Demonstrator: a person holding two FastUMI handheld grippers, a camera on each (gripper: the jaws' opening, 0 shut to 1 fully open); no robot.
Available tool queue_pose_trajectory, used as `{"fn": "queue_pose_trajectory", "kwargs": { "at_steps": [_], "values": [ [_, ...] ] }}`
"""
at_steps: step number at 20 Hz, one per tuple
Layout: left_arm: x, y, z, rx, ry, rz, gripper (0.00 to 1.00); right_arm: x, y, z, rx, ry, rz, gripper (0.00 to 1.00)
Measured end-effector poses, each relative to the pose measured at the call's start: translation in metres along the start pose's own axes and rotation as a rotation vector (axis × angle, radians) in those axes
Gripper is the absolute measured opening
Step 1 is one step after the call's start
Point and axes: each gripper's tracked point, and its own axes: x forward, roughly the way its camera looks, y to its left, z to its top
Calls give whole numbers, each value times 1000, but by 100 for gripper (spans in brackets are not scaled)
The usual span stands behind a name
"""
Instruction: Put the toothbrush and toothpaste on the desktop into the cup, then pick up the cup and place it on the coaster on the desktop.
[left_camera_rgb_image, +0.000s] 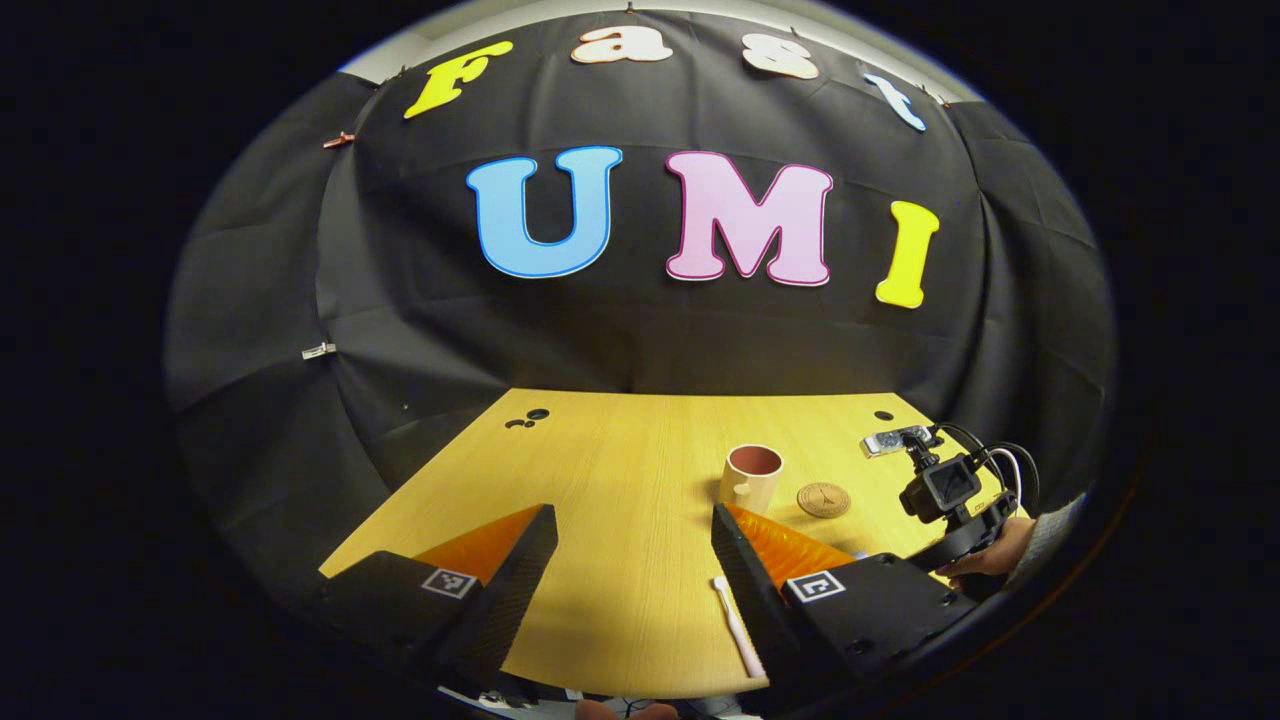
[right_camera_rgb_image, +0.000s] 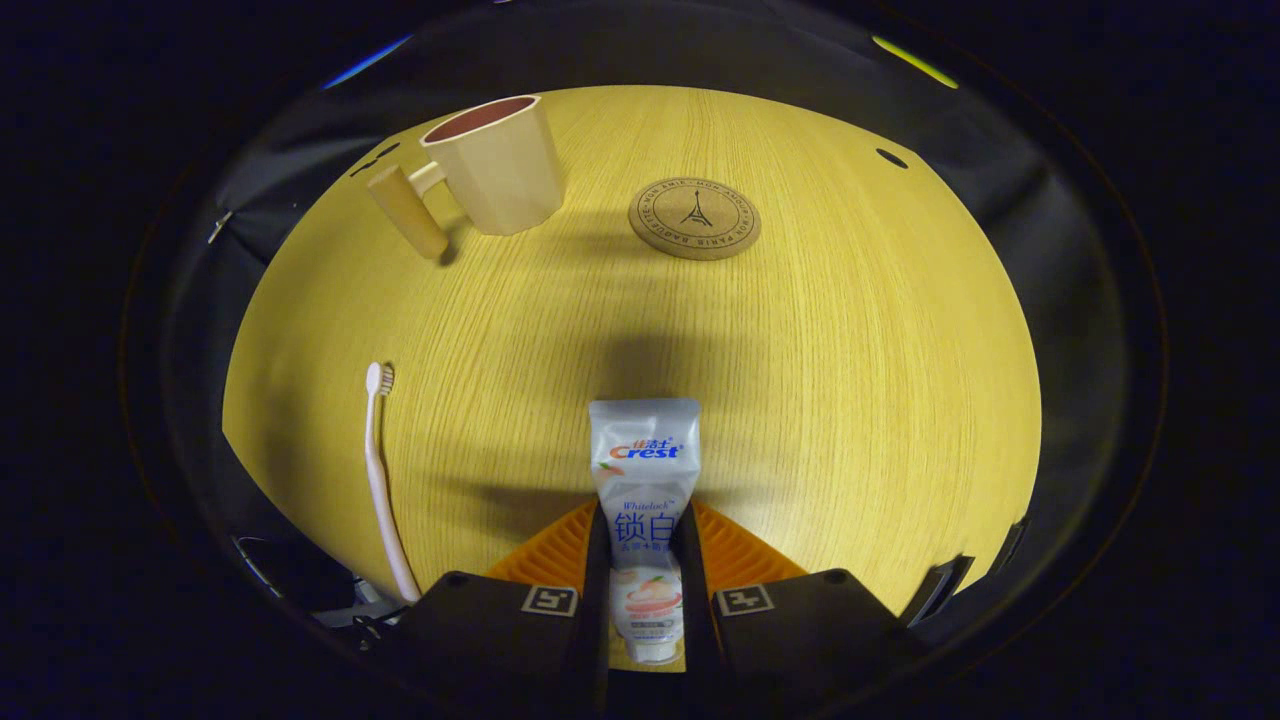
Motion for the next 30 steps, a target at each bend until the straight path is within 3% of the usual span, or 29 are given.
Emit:
{"fn": "queue_pose_trajectory", "kwargs": {
  "at_steps": [4, 10, 13, 21, 30],
  "values": [
    [4, -11, -15, 3, 48, 14, 96, -13, 1, 2, 98, -58, 108, 29],
    [24, -35, -60, -28, 195, 8, 96, -66, -11, 25, 52, -245, 211, 29],
    [38, -60, -83, -48, 272, -53, 96, -89, -20, 33, 33, -299, 242, 29],
    [70, -85, -156, -39, 500, -17, 96, -120, -39, 49, 55, -381, 337, 29],
    [89, -100, -206, -18, 669, 15, 90, -117, -52, 58, 26, -366, 400, 29]
  ]
}}
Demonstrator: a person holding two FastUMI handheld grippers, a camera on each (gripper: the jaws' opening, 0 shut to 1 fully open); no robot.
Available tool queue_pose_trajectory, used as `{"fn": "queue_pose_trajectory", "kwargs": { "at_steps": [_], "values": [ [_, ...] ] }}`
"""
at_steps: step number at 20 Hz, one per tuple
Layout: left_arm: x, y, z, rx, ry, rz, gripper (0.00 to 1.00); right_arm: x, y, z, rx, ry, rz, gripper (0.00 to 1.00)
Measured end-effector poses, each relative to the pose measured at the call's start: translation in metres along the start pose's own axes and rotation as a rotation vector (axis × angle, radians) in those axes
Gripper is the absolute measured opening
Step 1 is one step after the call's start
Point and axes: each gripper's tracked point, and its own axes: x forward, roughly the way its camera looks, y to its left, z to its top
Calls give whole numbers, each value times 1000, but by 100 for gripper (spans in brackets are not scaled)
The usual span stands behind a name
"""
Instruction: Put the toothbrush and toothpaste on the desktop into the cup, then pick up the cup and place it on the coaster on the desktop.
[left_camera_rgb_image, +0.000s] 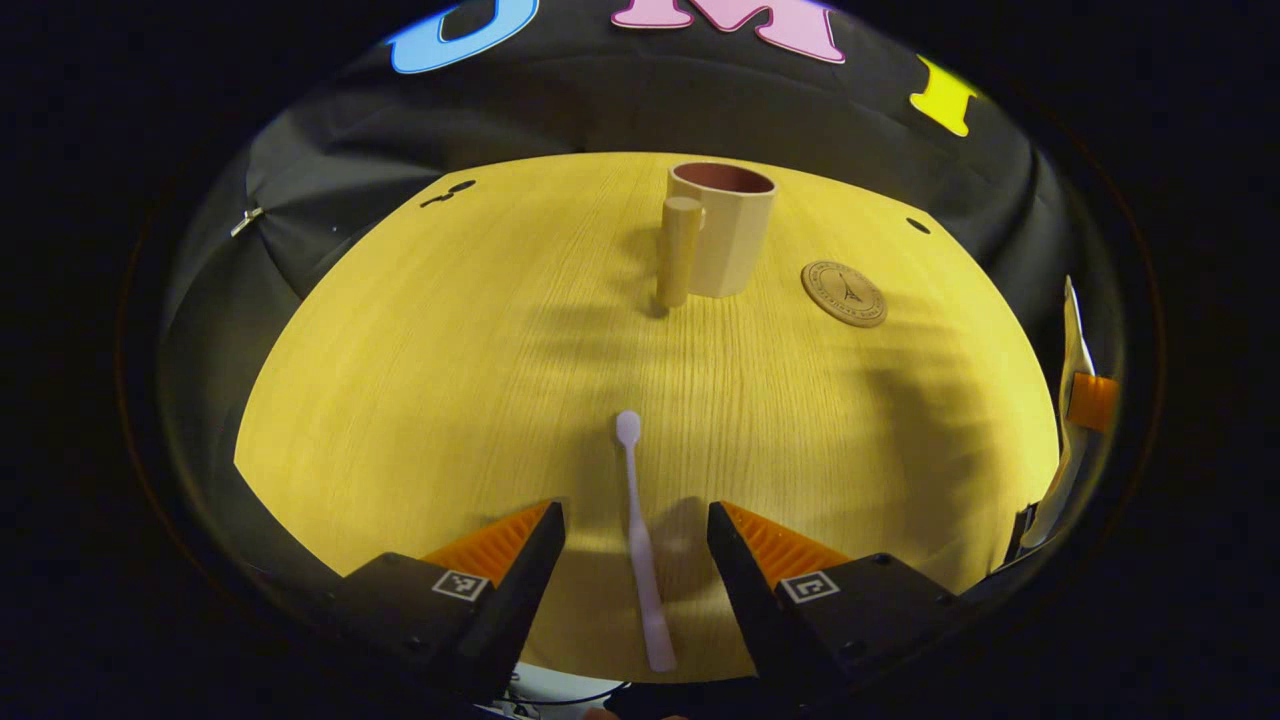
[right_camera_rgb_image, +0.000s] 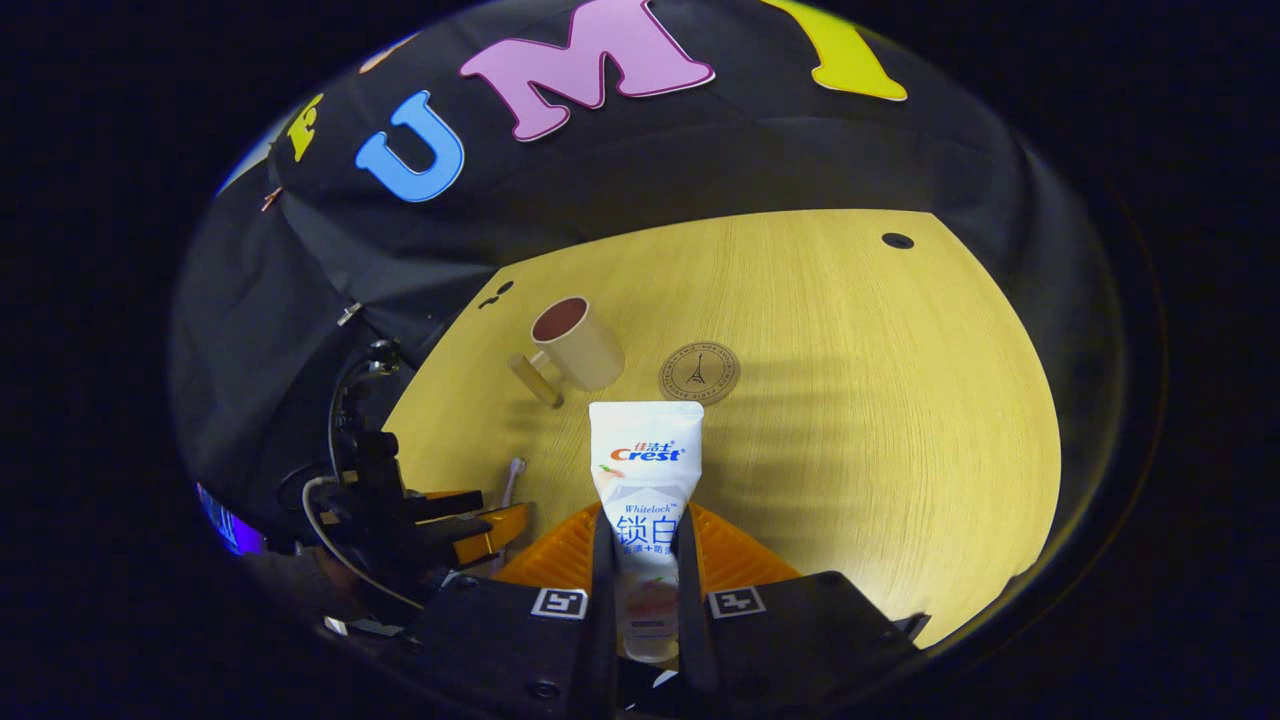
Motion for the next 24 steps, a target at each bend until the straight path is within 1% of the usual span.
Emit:
{"fn": "queue_pose_trajectory", "kwargs": {
  "at_steps": [2, 5, 6, 7, 9, 10, 12, 13, 15, 17, 18, 20, 22, 24],
  "values": [
    [6, -1, -3, 13, 16, 10, 87, 1, -4, 2, -3, 0, 5, 29],
    [11, -3, -2, 19, 20, 9, 86, 4, -8, 2, 3, 1, 9, 29],
    [11, -4, -2, 14, 25, 6, 85, 3, -9, 2, 10, 3, 11, 29],
    [13, -5, -2, 6, 33, -2, 86, 3, -10, 3, 15, 0, 14, 29],
    [13, -6, -4, -12, 51, -5, 82, 4, -10, 6, 26, -5, 21, 29],
    [12, -7, -4, -9, 56, -4, 72, 4, -10, 6, 30, -9, 25, 29],
    [12, -11, -3, 13, 62, -12, 63, 5, -11, 8, 43, -11, 28, 29],
    [13, -13, -3, 31, 69, -20, 60, 4, -10, 9, 48, -13, 32, 29],
    [15, -16, -1, 55, 61, -29, 46, 3, -10, 11, 52, -20, 33, 29],
    [15, -16, 2, 62, 45, -24, 23, 1, -11, 11, 58, -26, 31, 29],
    [17, -17, 3, 62, 35, -31, 13, -1, -11, 12, 61, -30, 30, 29],
    [15, -17, 5, 68, 27, -55, 9, -4, -12, 14, 68, -42, 23, 29],
    [14, -16, 5, 64, 40, -92, 7, -6, -11, 14, 72, -51, 15, 29],
    [9, -13, 4, 23, 59, -118, 6, -8, -9, 13, 72, -61, 7, 29]
  ]
}}
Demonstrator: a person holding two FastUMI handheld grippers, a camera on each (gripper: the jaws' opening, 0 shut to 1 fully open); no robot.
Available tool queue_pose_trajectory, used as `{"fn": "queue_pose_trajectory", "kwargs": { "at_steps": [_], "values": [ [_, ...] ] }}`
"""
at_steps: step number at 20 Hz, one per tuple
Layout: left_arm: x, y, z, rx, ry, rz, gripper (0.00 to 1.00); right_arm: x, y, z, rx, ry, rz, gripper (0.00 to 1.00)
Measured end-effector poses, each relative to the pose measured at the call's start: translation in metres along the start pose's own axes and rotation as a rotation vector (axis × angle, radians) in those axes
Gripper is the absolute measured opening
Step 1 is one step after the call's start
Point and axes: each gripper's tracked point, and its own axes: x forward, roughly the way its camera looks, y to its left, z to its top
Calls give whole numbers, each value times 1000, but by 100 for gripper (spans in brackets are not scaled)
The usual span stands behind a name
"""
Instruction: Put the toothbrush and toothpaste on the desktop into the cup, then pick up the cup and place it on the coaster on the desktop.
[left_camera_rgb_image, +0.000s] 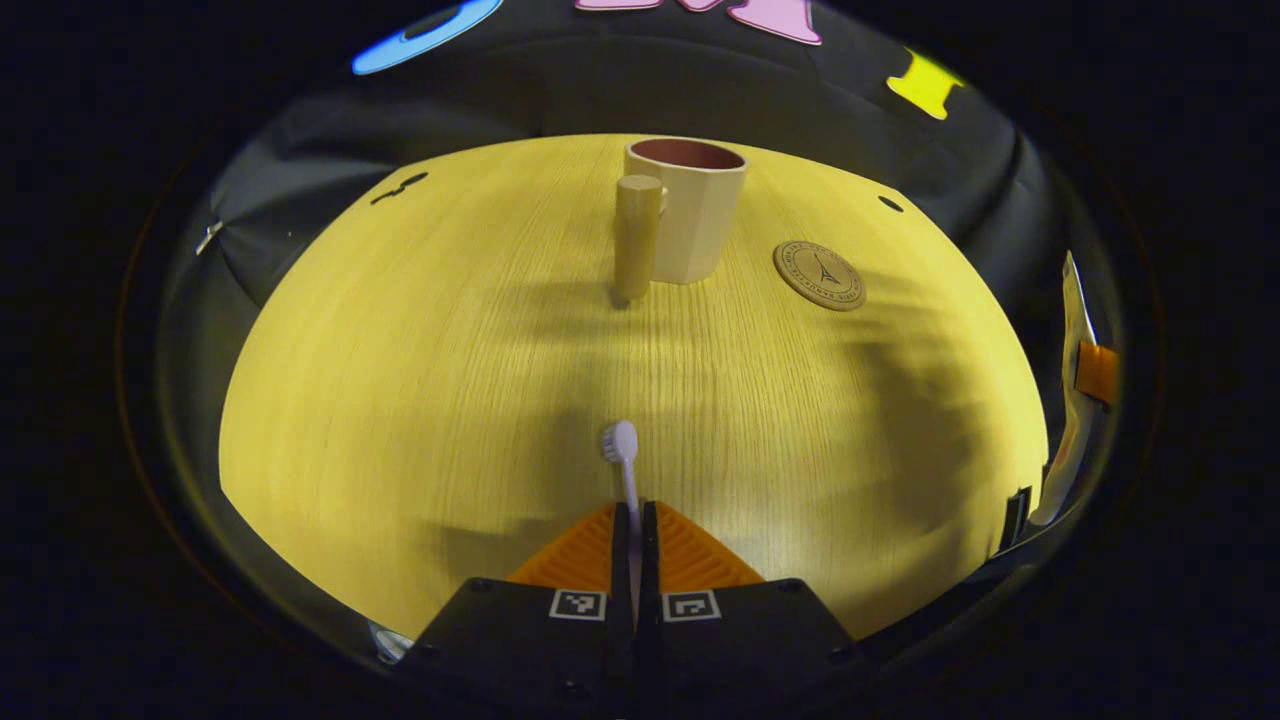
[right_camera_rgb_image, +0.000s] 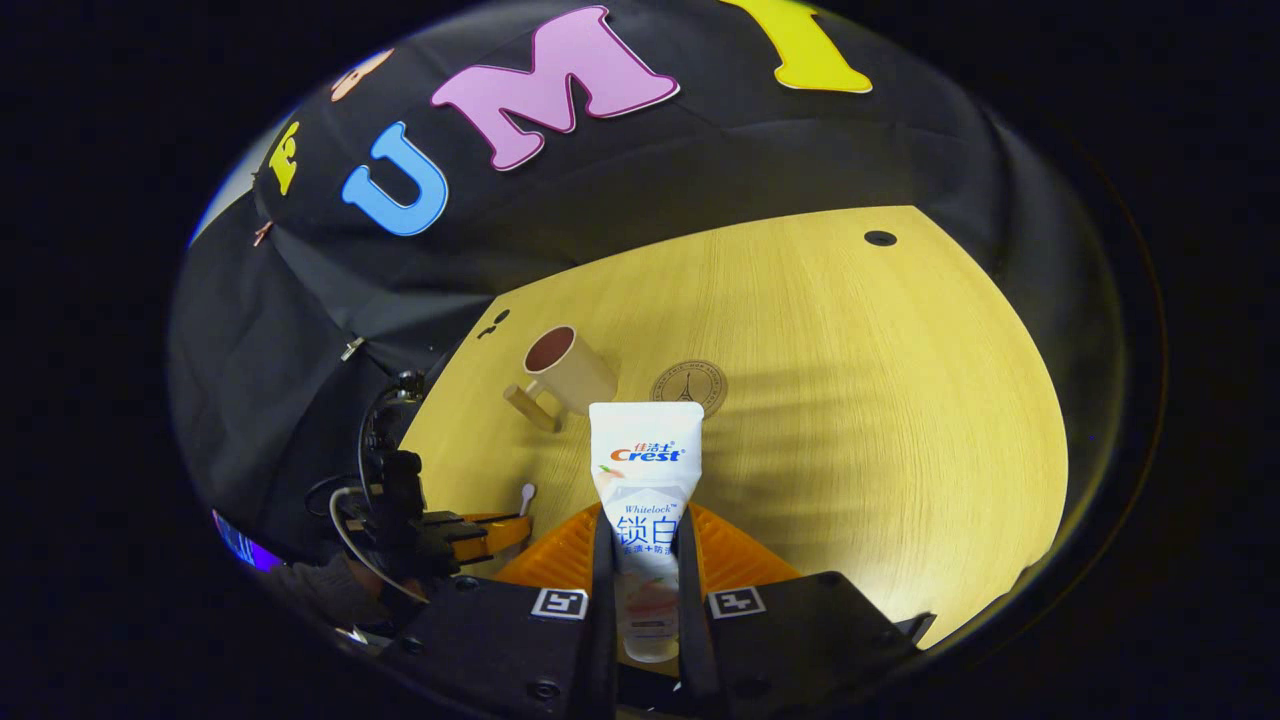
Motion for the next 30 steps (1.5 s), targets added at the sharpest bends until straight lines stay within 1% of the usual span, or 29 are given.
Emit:
{"fn": "queue_pose_trajectory", "kwargs": {
  "at_steps": [3, 5, 8, 10, 14, 18, 22, 24, 26, 30],
  "values": [
    [-13, 6, 11, -30, -50, -23, 6, -3, 8, 0, -2, -17, -5, 29],
    [-28, 8, 22, -29, -96, -55, 6, -4, 15, 0, -2, -33, -6, 29],
    [-56, 6, 43, -20, -182, -99, 6, -7, 33, 11, -4, -81, 11, 29],
    [-77, 5, 59, -17, -246, -132, 6, -8, 48, 22, -8, -122, 30, 29],
    [-113, 10, 86, -13, -347, -166, 6, -7, 79, 47, -29, -200, 78, 29],
    [-143, 12, 111, -9, -441, -196, 6, 1, 109, 91, -39, -294, 119, 28],
    [-168, 10, 135, -20, -536, -241, 6, 19, 138, 145, -47, -407, 176, 28],
    [-175, 10, 153, -23, -592, -264, 6, 34, 149, 166, -55, -450, 192, 28],
    [-178, 10, 172, -32, -648, -283, 6, 52, 153, 183, -57, -490, 197, 28],
    [-177, 11, 204, -63, -748, -317, 6, 90, 158, 201, -58, -543, 209, 28]
  ]
}}
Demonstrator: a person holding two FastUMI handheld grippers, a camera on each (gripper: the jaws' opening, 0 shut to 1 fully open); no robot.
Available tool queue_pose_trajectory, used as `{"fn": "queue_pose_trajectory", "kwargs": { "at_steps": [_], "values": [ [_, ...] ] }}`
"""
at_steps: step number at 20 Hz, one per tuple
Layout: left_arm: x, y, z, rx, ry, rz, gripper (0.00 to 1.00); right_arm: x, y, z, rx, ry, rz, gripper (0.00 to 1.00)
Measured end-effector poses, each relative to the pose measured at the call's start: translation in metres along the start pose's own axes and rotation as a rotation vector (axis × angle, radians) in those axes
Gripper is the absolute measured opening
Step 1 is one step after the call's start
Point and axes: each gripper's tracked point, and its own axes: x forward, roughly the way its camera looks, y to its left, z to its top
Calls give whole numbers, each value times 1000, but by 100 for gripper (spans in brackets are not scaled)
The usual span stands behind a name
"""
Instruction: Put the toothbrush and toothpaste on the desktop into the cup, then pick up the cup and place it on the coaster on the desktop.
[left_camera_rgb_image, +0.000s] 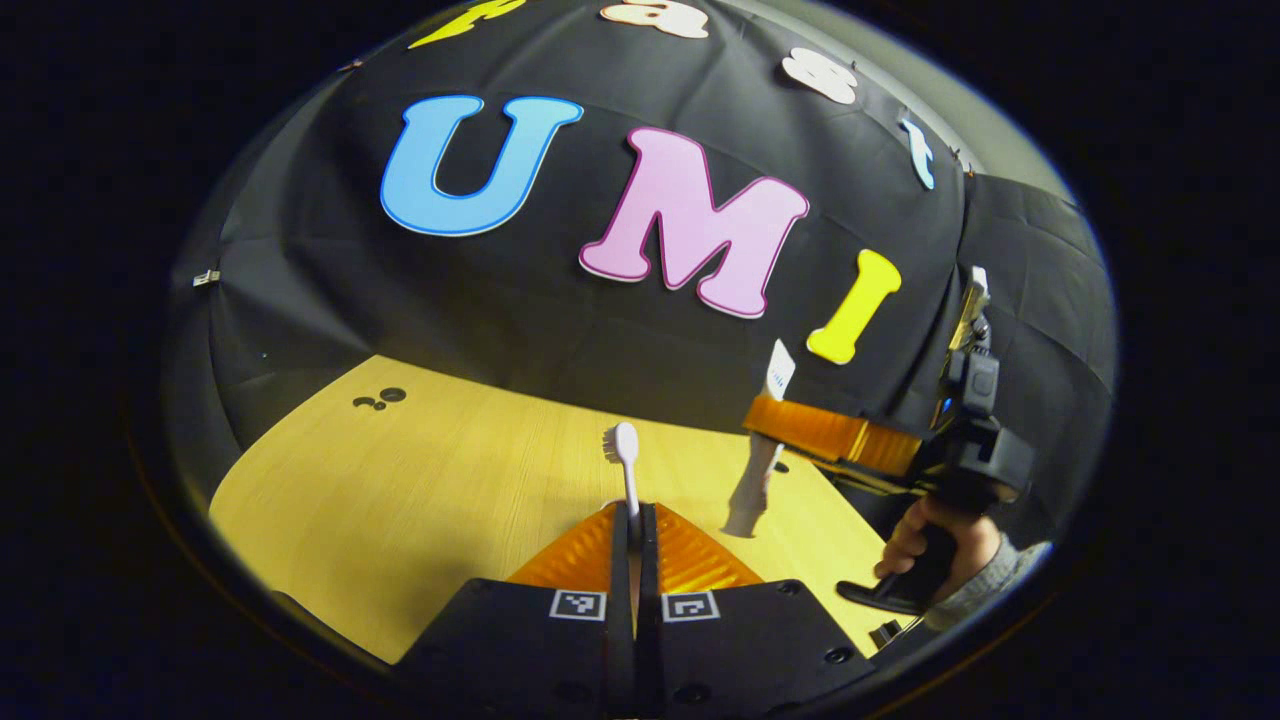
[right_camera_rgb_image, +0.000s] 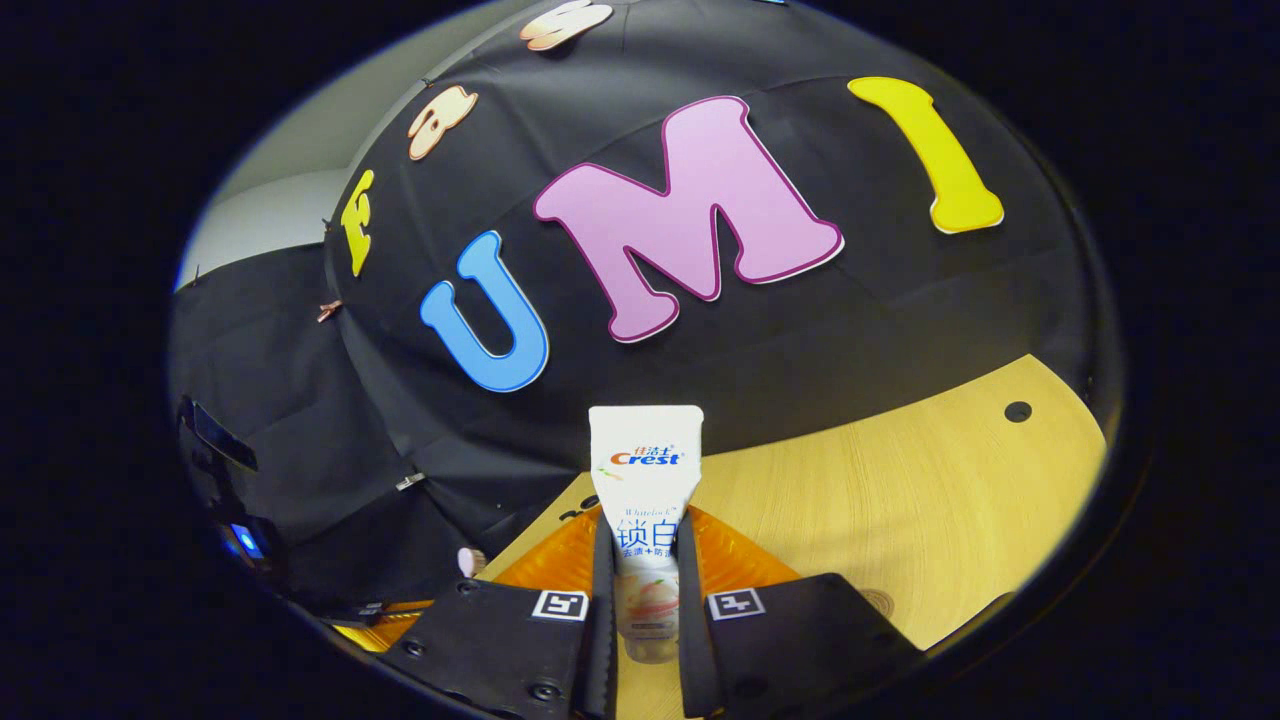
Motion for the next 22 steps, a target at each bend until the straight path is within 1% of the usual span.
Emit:
{"fn": "queue_pose_trajectory", "kwargs": {
  "at_steps": [2, 4, 6, 9, 13, 16, 17, 18, 22],
  "values": [
    [11, 0, 8, -8, -47, -14, 6, 16, -4, -3, -14, -28, 14, 28],
    [20, 1, 16, -8, -94, -19, 6, 31, -13, -13, -45, -32, 3, 28],
    [27, 1, 22, -13, -118, -12, 6, 45, -24, -27, -45, -17, -20, 28],
    [33, 1, 33, -21, -144, 8, 6, 65, -35, -42, -45, 7, -58, 28],
    [46, 4, 47, -35, -145, 55, 6, 81, -50, -61, -41, 44, -131, 28],
    [53, 5, 61, -17, -173, 70, 6, 88, -51, -79, -21, 89, -137, 28],
    [55, 6, 64, -19, -183, 71, 6, 89, -51, -82, -28, 97, -135, 22],
    [57, 6, 68, -25, -193, 71, 6, 90, -51, -85, -38, 101, -137, 28],
    [75, 11, 76, -40, -219, 86, 6, 90, -55, -95, -31, 138, -139, 33]
  ]
}}
